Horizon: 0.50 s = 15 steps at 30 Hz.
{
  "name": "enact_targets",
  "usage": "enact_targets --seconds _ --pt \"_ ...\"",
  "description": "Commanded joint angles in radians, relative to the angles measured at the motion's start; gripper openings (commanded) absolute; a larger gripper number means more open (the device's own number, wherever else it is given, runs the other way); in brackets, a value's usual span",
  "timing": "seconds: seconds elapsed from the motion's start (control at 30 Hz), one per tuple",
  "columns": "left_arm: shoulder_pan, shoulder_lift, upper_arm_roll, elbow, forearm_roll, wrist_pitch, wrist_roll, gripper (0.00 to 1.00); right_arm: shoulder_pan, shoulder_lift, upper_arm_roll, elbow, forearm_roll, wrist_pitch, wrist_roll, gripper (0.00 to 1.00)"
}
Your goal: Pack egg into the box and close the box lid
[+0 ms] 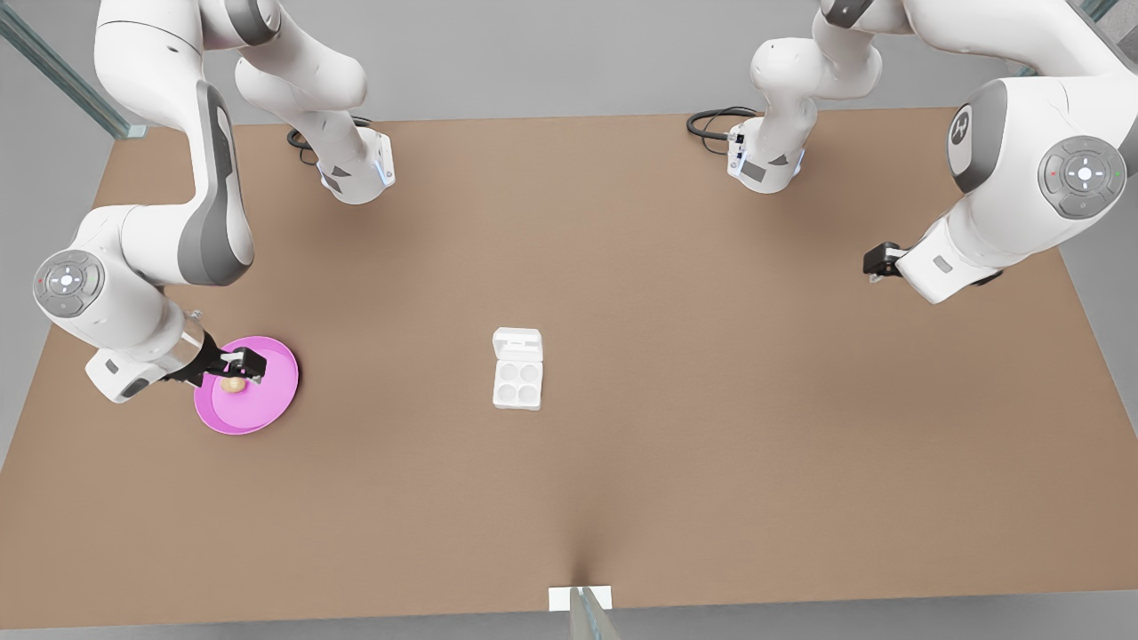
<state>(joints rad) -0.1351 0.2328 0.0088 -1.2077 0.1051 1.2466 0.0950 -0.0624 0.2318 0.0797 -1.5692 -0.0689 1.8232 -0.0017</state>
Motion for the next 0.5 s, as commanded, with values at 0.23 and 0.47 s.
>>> enact_targets --seconds 0.23,0.47 --pt "0.002 0.0 0.0 -0.004 0.002 -0.016 0.028 1.0 -0.126 0.118 -0.001 -0.164 -0.025 0.105 -0.006 1.0" --pt "0.006 0.01 0.0 -0.004 0.002 -0.029 0.029 1.0 -0.263 0.293 -0.001 -0.238 -0.034 0.57 -0.391 1.0"
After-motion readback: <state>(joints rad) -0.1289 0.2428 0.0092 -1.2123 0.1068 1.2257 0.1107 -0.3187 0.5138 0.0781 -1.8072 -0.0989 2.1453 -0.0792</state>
